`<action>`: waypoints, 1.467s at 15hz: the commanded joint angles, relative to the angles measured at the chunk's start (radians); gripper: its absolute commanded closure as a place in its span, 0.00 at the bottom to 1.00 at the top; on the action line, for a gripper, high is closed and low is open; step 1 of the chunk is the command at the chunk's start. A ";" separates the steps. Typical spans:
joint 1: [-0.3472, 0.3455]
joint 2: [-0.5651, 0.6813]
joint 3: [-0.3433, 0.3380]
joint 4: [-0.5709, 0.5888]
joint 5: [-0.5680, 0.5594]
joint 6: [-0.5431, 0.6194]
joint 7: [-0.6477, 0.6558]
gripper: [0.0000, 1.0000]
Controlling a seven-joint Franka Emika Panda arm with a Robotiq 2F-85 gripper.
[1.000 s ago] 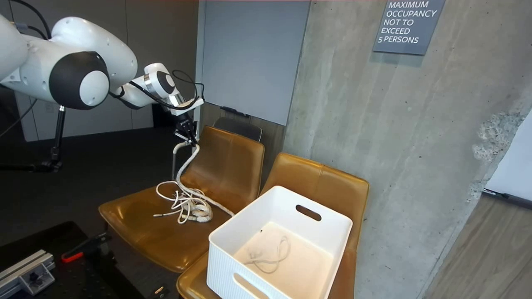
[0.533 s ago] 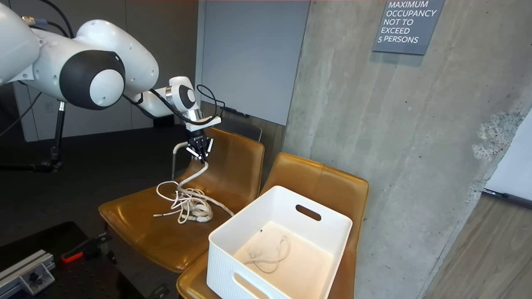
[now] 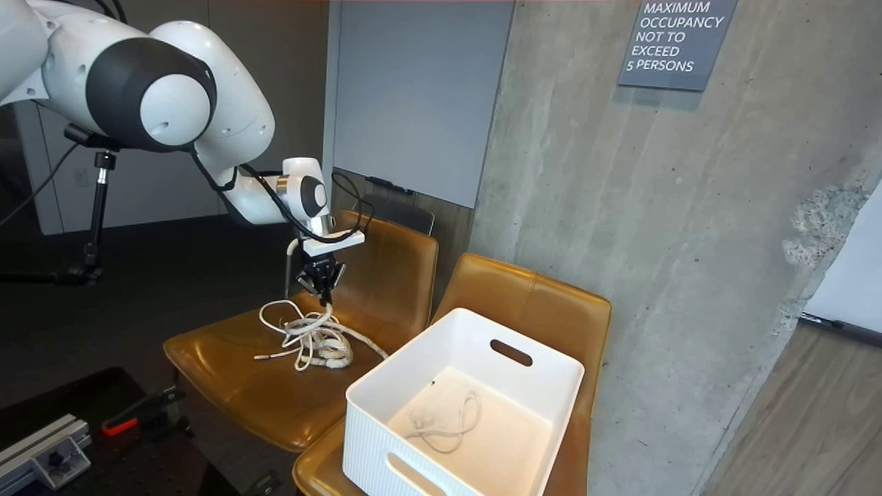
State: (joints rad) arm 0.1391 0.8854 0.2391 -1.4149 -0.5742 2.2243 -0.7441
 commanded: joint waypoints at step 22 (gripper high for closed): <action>-0.374 -0.466 0.021 -0.490 0.190 0.207 -0.666 0.00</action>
State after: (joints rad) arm -0.0998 0.4055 0.1703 -1.9282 -0.4535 2.4525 -1.2144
